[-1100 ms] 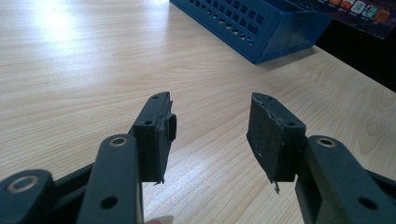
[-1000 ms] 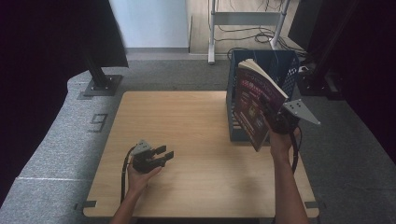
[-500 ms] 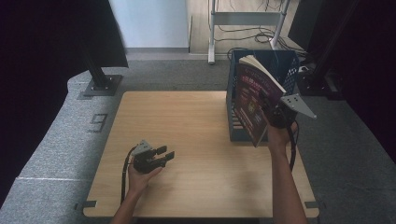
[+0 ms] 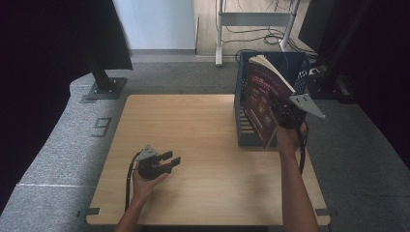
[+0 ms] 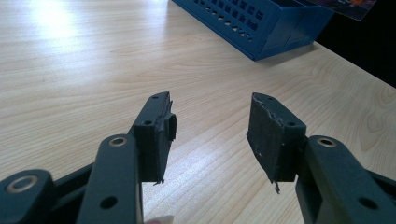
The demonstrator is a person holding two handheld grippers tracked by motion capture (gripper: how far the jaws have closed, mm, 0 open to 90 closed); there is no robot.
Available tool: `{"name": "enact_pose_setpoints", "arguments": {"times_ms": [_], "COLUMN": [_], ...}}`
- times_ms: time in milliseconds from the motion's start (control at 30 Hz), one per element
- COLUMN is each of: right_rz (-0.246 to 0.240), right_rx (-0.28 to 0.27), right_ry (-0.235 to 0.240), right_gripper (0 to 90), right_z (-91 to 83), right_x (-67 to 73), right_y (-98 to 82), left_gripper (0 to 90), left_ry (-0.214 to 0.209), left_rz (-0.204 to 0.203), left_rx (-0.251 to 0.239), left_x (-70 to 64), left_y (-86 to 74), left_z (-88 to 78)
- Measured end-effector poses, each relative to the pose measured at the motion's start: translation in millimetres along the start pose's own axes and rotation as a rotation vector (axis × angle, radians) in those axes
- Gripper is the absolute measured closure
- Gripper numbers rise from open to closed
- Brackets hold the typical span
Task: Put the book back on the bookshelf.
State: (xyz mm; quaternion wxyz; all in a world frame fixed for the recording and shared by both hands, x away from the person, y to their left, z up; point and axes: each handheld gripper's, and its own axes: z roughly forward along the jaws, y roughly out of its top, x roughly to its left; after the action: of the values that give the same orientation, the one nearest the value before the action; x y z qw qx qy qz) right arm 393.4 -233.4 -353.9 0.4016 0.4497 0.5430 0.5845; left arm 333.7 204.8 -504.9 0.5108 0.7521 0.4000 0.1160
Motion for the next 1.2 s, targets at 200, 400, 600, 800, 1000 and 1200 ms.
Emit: {"name": "enact_pose_setpoints", "arguments": {"times_ms": [200, 400, 600, 800, 1000, 1200], "right_rz": [-0.013, -0.014, -0.002, -0.005, -0.009, -0.018], "right_rx": [0.005, 0.015, 0.01, 0.023, 0.02, 0.03], "right_ry": [-0.006, -0.013, -0.025, -0.035, -0.045, -0.047], "right_gripper": [81.7, 81.7, 81.7, 81.7, 81.7, 81.7], "right_z": [6.8, 13.8, 23.0, 31.1, 37.6, 43.5], "right_x": [-1.6, -0.3, -0.9, -0.1, 0.2, -0.2], "right_y": [0.2, -0.9, -0.2, -2.6, -4.2, -4.9], "left_gripper": [49.6, 49.6, 49.6, 49.6, 49.6, 49.6], "left_ry": [0.001, -0.002, 0.0, -0.003, -0.013, -0.014], "left_rz": [0.0, 0.002, -0.001, -0.002, 0.002, 0.003], "left_rx": [0.0, 0.002, 0.001, -0.001, 0.005, 0.006], "left_x": [0.2, -0.3, -0.4, 0.3, -1.1, -1.1], "left_y": [0.0, -0.2, -0.9, -0.6, -1.0, -1.0], "left_z": [0.5, 0.7, 1.1, 0.3, 1.9, 1.9]}}
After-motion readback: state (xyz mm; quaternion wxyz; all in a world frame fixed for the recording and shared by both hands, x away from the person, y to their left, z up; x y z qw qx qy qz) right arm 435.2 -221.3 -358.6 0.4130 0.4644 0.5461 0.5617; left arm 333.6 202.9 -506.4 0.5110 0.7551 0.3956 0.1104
